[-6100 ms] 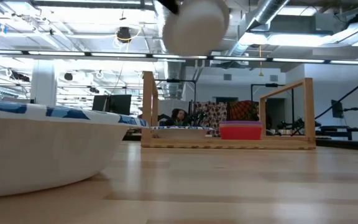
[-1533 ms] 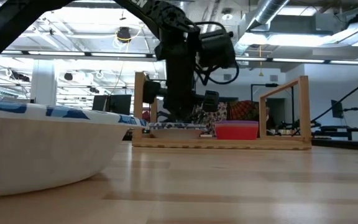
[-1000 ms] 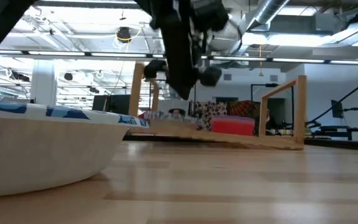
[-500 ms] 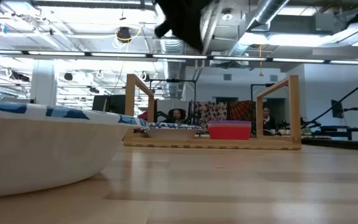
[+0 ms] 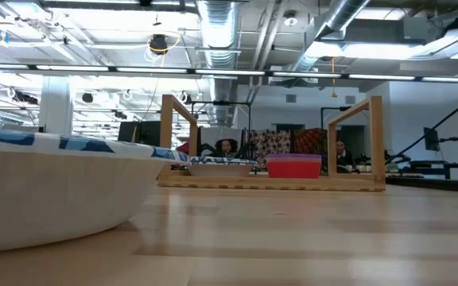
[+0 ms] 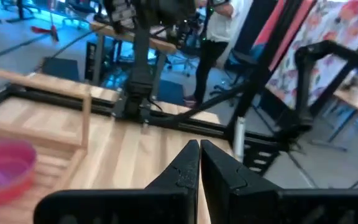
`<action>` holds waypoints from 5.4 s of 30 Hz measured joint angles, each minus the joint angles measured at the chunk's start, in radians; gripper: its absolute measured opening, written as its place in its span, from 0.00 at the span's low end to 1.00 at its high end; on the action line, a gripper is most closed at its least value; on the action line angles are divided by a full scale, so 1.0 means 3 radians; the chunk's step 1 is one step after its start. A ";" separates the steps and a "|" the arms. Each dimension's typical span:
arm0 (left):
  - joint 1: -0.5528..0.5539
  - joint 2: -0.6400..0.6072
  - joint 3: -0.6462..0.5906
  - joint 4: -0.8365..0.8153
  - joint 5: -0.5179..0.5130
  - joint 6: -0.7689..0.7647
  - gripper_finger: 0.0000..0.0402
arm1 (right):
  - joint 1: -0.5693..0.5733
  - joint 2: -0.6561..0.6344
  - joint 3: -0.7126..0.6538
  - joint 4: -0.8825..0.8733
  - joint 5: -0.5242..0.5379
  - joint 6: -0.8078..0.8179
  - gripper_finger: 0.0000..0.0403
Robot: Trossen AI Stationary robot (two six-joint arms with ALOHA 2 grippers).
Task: Place and stack bowls onto a shelf
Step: Stack the top blue pattern bowl on top of the other blue pattern bowl on the shelf
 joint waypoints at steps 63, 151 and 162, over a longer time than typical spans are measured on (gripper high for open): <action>-0.1383 0.0687 -0.0074 -0.3430 -0.0169 -0.3360 0.57 | -0.0023 0.0691 0.0003 0.0639 -0.0507 0.0262 0.24; -0.0770 0.2358 0.3565 -0.4852 -0.0779 -0.0082 0.00 | -0.0019 -0.0027 0.0003 0.0711 -0.0581 -0.0028 0.24; -0.1114 0.1208 0.1598 -0.3456 -0.0948 -0.0481 0.00 | 0.0081 0.0146 0.0002 0.0635 -0.0584 0.0035 0.24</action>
